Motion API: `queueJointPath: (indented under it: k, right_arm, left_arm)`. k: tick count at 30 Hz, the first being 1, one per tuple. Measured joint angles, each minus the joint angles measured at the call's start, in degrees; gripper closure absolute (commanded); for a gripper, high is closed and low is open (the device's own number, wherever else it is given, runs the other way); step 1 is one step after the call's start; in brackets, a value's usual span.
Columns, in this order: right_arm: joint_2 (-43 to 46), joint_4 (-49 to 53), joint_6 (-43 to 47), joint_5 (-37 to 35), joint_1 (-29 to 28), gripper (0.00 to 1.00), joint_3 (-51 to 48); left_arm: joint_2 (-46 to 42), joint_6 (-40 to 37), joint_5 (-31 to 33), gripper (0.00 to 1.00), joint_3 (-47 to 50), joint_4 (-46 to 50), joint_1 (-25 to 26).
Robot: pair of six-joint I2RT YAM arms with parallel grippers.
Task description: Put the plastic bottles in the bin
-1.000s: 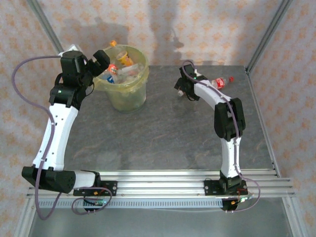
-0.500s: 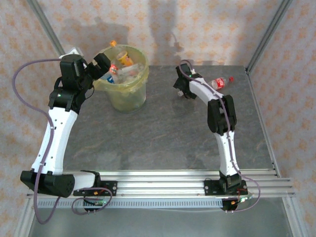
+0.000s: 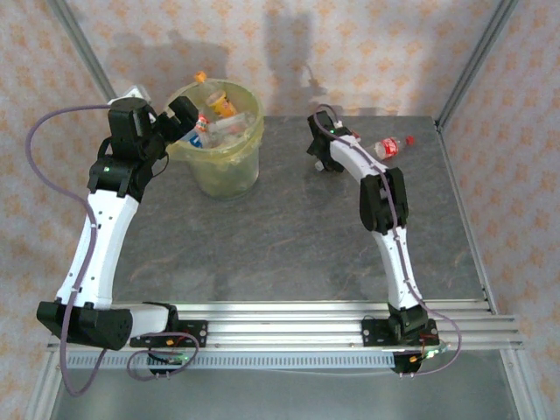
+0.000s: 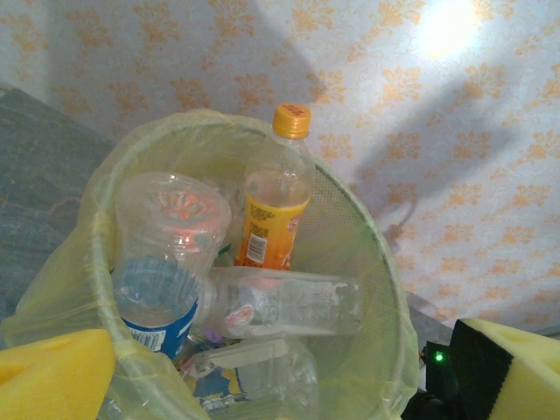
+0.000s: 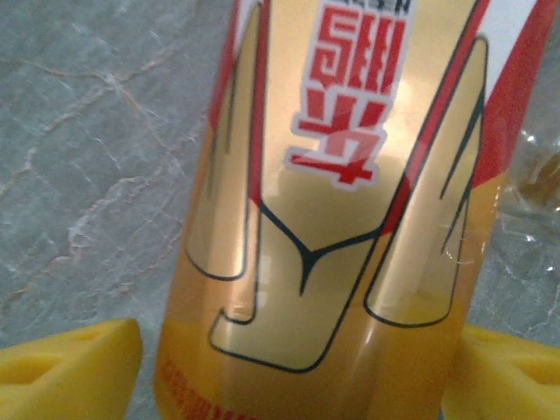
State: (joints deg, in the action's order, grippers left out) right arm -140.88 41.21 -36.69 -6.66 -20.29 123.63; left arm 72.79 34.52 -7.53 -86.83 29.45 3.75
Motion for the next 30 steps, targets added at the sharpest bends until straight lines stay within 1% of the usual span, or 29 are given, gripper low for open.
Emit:
queueJointPath:
  k: [6, 9, 16, 20, 22, 25, 30]
  right_arm:
    - [-0.68, 0.20, 0.55, 0.42, 0.00, 0.39, 0.02]
    - [-0.35, -0.63, 1.07, 0.48, -0.02, 0.46, -0.76]
    - [5.42, -4.83, 3.52, 2.16, -1.03, 0.60, -10.47]
    - [10.97, -8.15, 5.51, 4.61, -2.58, 0.66, -18.08]
    - [14.67, -10.51, 6.56, 5.88, -3.41, 0.67, -22.32]
    - [21.14, -14.91, 8.11, 7.82, -4.61, 0.69, -28.68]
    - [33.92, -24.68, 11.61, 11.89, -6.12, 0.69, -39.58]
  left_arm:
    - [-0.04, 0.00, 0.00, 0.00, 0.02, -0.02, 0.00]
    - [-0.04, 0.02, 0.02, 0.00, 0.11, -0.15, 0.00]
    - [-0.04, 0.15, 0.02, 0.00, 0.31, -0.17, 0.00]
    - [-0.04, 0.13, 0.02, 0.00, 0.31, -0.15, 0.22]
    - [-0.04, 0.11, 0.02, 0.00, 0.31, -0.15, 0.70]
    - [0.00, -0.04, 0.02, 0.00, 0.22, -0.11, 2.29]
    - [1.18, -0.68, 0.00, 0.00, -2.21, 1.20, 6.43]
